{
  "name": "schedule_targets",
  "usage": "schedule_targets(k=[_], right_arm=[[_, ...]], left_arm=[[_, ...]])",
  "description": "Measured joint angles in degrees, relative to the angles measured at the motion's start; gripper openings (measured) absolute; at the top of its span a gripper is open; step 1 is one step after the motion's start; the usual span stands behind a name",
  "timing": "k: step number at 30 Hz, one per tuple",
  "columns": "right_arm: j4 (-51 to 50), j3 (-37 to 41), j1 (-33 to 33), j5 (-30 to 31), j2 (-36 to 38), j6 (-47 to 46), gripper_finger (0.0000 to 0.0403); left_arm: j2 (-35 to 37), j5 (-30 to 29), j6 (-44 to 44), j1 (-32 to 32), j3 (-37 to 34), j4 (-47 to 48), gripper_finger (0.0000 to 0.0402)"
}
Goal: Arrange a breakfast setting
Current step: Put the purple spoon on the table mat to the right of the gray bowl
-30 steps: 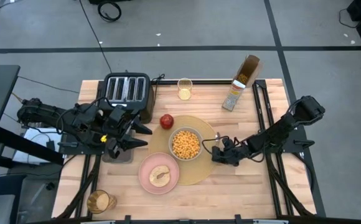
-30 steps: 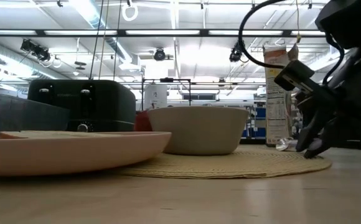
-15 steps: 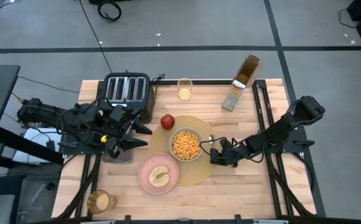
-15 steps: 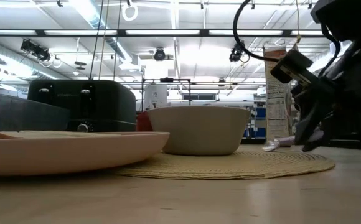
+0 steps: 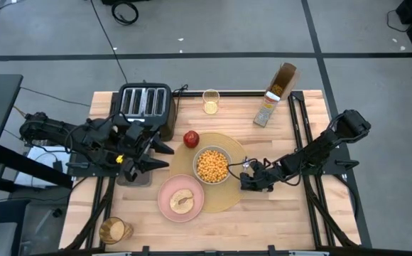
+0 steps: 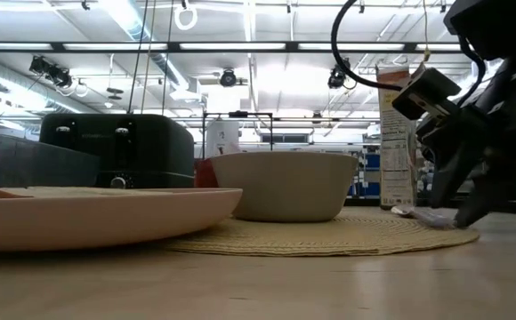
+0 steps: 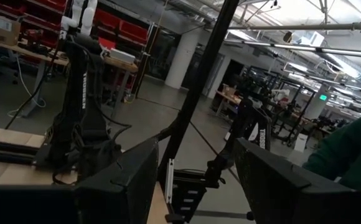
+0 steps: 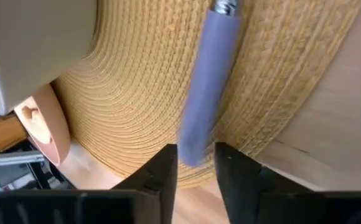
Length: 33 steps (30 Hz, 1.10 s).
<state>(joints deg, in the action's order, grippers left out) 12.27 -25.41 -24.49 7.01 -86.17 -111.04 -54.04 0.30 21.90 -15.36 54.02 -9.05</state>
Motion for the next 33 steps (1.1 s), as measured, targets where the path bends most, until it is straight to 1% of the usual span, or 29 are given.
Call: schedule_targets(k=[5,9,11,13,16,20,23,28,33], right_arm=[[0.1,0.0,0.0,-2.7,0.3,2.0,0.0151],[-0.3,0.0,0.0,-4.1,1.5,2.8,0.0161],[-0.7,0.0,0.0,-3.6,2.6,2.8,0.0161],[-2.5,0.0,0.2,-1.9,4.0,2.9,0.0161],[-8.0,-0.7,1.4,0.4,6.6,4.7,0.0159],[-21.0,-4.7,5.4,1.8,8.6,11.4,0.0158],[-26.8,-6.4,9.3,1.7,8.6,15.9,0.0158],[-33.1,-6.4,15.7,0.7,8.5,21.1,0.0158],[-31.1,-6.4,20.0,-0.8,8.5,27.6,0.0158]], left_arm=[[0.0,0.0,0.3,0.0,0.0,0.1,0.0215],[0.0,0.0,0.4,0.0,0.0,0.1,0.0215],[0.0,0.0,0.4,0.0,0.0,0.1,0.0215],[0.0,0.0,0.4,0.0,0.0,0.1,0.0215],[0.0,0.0,0.4,0.0,0.0,0.0,0.0215],[0.0,0.0,0.2,0.0,0.0,0.0,0.0215],[0.0,0.0,0.0,0.0,0.0,0.0,0.0215],[0.0,0.0,0.0,0.0,0.0,0.0,0.0215],[0.0,0.0,1.0,0.0,0.0,-0.1,0.0215]])
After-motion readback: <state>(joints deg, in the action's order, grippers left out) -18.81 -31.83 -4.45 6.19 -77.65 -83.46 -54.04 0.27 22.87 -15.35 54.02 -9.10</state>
